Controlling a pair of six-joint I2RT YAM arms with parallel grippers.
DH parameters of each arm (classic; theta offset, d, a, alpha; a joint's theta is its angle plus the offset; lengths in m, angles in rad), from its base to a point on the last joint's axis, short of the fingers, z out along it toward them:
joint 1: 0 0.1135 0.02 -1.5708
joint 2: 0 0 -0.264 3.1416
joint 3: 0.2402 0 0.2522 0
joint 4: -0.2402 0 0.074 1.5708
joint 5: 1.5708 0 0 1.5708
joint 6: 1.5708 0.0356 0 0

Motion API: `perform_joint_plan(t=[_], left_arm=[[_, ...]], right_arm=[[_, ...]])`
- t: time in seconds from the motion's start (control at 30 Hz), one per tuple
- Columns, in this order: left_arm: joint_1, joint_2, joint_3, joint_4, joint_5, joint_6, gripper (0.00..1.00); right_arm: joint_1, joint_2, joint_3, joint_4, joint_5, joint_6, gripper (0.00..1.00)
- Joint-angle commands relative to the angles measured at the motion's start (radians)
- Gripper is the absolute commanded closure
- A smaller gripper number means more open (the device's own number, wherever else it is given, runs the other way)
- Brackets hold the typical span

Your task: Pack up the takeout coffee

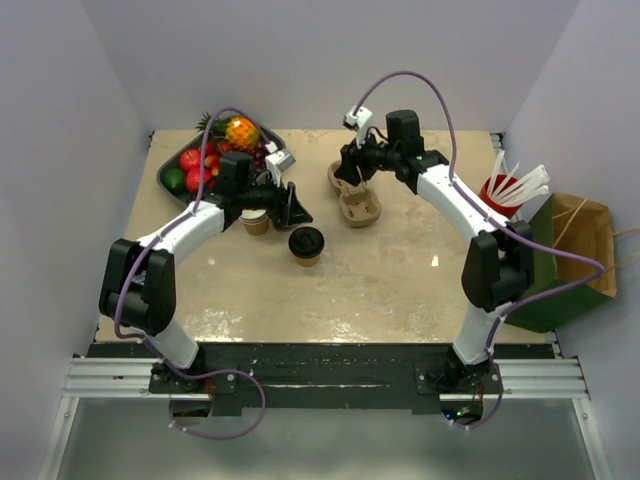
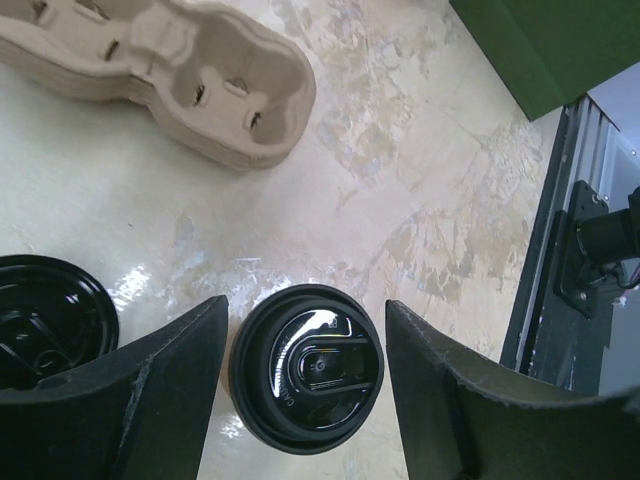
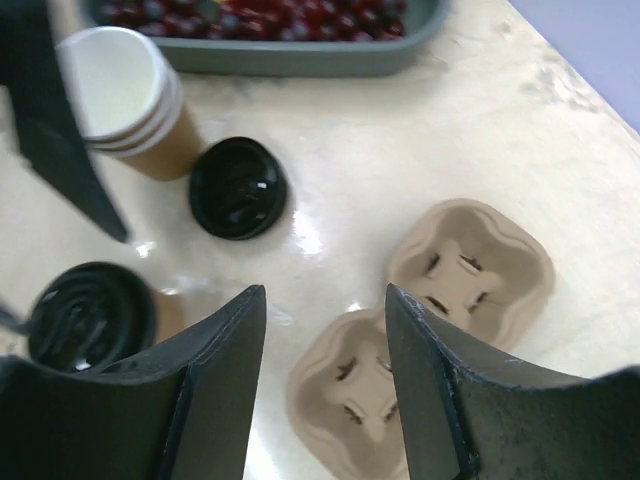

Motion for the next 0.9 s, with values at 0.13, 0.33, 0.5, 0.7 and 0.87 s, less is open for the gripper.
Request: perform_joint_plan(t=[0.13,0.33,0.5,0.7,0.87], left_arm=[[0.053,-0.106,0.104,-0.097,-0.046,0.074,0.32],[0.070,-0.160,0.083,-0.101,-0.129,0.079,0.32],[0.071,-0.180,0.050,-0.104,-0.143,0.078,0.32],[0.071,-0.185,0.030,-0.093,-0.143,0.059,0.32],[0.075,-0.180,0.026,-0.091,-0.149,0.056,0.32]], right_arm=[[-0.001,0.140,0.158,-0.123,0.341,0.086,0.43],[0.001,0.190,0.185,-0.152,0.398,0.117,0.41],[0.004,0.244,0.211,-0.151,0.407,0.135,0.42],[0.007,0.302,0.237,-0.140,0.432,0.157,0.42],[0.013,0.325,0.263,-0.142,0.441,0.157,0.44]])
